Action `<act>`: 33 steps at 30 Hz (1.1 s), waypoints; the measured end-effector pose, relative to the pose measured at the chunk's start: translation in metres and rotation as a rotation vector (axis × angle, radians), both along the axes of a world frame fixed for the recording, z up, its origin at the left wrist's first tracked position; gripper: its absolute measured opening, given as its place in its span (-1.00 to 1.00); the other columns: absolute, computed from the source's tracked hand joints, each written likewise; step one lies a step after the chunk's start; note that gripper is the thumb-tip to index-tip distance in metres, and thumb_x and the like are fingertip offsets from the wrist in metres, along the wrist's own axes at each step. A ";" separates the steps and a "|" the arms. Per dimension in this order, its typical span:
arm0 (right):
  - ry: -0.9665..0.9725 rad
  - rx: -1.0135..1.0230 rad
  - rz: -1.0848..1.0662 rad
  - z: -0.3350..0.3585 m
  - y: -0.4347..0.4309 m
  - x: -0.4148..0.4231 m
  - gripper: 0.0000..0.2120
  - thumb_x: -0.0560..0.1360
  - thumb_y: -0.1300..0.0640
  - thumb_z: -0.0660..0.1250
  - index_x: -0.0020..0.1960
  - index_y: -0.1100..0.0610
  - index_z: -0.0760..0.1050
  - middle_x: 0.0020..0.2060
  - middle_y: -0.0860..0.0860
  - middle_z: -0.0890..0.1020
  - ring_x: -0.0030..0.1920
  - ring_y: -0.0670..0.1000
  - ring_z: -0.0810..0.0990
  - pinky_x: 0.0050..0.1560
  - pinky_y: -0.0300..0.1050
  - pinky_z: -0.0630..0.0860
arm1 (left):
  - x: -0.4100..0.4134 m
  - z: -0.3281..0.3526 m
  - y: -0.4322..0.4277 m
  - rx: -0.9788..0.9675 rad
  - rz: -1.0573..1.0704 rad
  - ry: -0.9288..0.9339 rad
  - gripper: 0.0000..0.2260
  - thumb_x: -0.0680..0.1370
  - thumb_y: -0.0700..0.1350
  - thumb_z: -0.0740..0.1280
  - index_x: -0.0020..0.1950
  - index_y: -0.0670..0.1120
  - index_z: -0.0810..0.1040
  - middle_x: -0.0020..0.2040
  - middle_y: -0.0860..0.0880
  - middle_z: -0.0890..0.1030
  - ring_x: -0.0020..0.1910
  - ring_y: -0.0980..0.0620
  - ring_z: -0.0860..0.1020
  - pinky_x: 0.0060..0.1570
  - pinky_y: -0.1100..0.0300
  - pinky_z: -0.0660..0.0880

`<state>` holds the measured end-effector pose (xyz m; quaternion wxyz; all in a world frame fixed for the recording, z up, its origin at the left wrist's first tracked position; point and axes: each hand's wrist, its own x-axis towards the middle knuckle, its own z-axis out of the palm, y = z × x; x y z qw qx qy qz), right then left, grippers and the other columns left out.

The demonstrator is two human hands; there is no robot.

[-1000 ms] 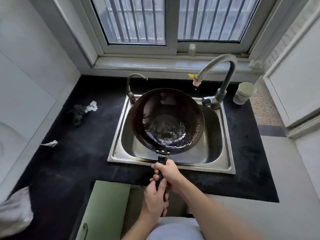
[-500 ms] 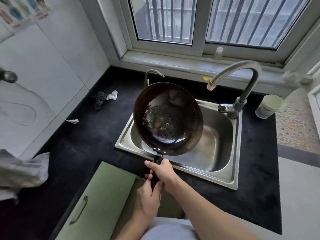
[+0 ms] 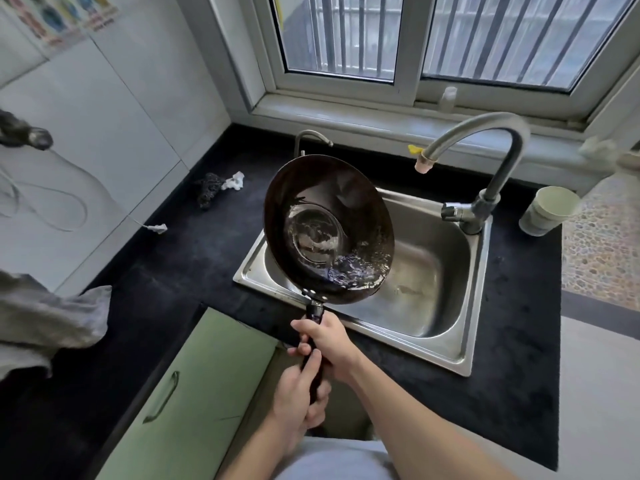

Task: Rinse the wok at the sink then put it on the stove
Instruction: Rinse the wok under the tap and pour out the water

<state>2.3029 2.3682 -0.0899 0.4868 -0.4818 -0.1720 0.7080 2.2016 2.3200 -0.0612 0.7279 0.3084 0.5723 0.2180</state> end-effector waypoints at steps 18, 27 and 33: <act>-0.228 -0.062 0.041 -0.005 -0.001 0.000 -0.68 0.51 0.10 0.47 -0.23 0.18 0.36 -0.54 0.00 0.43 -0.59 -0.03 0.47 -0.16 0.19 0.56 | 0.006 -0.008 -0.010 0.376 -0.116 0.474 -0.62 0.63 0.07 0.12 -0.28 -0.11 0.45 -0.52 0.05 0.39 -0.62 0.09 0.28 -0.59 0.23 0.21; -0.061 -0.016 0.033 -0.004 -0.006 0.002 -0.71 0.54 0.15 0.45 -0.04 0.18 0.32 -0.48 0.00 0.41 -0.58 -0.06 0.40 -0.24 0.04 0.56 | 0.004 -0.008 -0.016 0.576 -0.205 0.681 -0.65 0.61 0.08 0.16 -0.27 -0.07 0.51 -0.48 0.04 0.50 -0.46 0.07 0.47 -0.38 0.13 0.37; -0.016 0.073 0.032 -0.002 -0.013 0.007 -0.74 0.56 0.21 0.42 -0.05 0.18 0.30 -0.45 0.01 0.40 -0.56 -0.05 0.36 -0.32 -0.04 0.58 | 0.005 -0.012 -0.022 0.630 -0.173 0.731 -0.70 0.60 0.07 0.19 -0.20 -0.07 0.53 -0.38 0.01 0.58 -0.31 -0.08 0.55 -0.27 0.02 0.44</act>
